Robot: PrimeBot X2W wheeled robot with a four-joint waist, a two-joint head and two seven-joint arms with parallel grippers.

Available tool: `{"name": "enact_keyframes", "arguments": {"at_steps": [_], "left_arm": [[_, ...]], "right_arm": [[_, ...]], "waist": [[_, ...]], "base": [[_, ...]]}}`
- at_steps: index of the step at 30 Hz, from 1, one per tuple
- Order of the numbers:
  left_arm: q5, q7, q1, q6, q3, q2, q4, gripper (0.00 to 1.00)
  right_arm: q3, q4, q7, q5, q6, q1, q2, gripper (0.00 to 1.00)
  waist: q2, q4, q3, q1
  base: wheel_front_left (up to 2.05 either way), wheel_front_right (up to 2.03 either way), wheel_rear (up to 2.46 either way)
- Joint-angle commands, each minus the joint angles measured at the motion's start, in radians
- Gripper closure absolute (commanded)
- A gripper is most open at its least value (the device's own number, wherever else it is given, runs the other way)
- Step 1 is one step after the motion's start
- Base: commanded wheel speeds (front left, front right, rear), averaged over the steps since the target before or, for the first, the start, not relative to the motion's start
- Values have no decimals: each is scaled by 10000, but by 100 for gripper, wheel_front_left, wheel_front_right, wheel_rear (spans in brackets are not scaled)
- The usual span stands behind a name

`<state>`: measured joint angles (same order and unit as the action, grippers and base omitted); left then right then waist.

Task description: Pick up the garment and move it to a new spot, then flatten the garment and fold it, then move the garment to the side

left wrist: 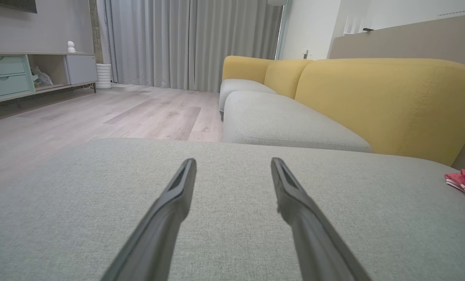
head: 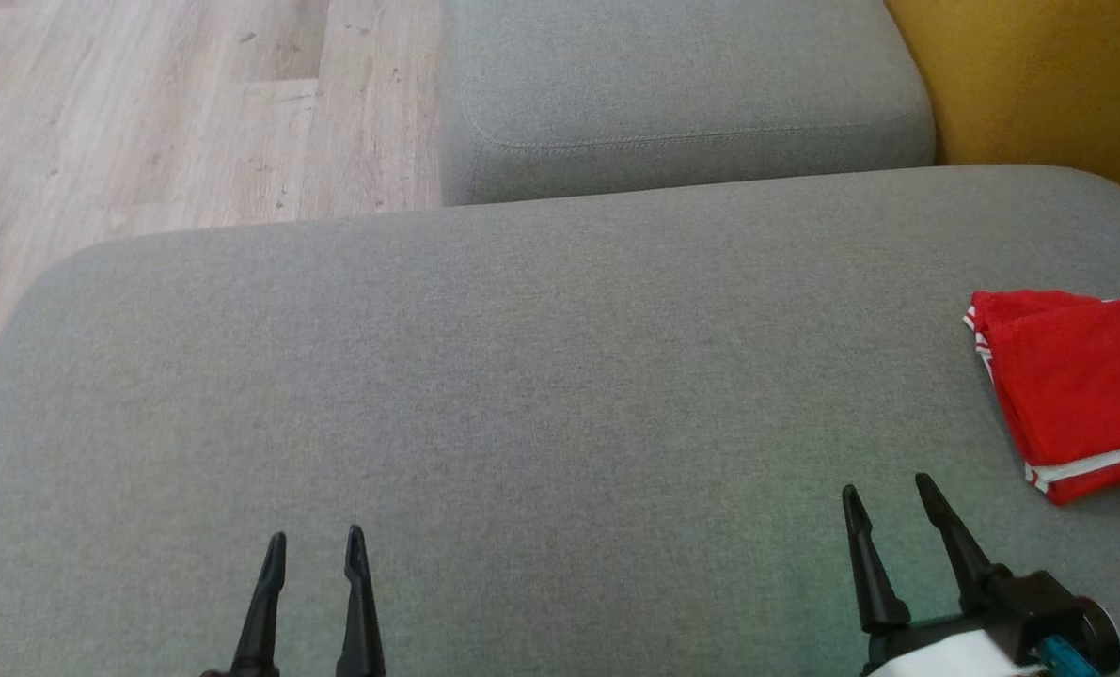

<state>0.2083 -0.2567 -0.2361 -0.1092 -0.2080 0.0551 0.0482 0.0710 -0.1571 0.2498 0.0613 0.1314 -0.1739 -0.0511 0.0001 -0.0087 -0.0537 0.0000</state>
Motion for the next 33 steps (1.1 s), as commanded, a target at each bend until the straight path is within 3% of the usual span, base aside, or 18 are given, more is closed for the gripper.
{"name": "enact_keyframes", "arguments": {"at_steps": [1,5,6,33], "left_arm": [[-85,-51,192,41,294,-49,-264,0],[-134,-51,172,44,279,-49,-174,0],[-76,0,-7,47,-4,0,120,100],[2880,536,628,503,368,154,827,100]], "right_arm": [[255,336,119,-58,-7,282,-32,0],[224,421,119,-39,-7,308,-15,0],[-7,64,0,1,0,0,33,100],[-136,-423,-536,3215,-1,487,-132,100]], "waist": [[-1,-2,-8,0],[-1,-54,-42,0],[-1,-55,-44,0],[-1,-31,73,0]], "base": [[0,0,0],[0,0,0],[0,0,0],[0,0,0]]}}
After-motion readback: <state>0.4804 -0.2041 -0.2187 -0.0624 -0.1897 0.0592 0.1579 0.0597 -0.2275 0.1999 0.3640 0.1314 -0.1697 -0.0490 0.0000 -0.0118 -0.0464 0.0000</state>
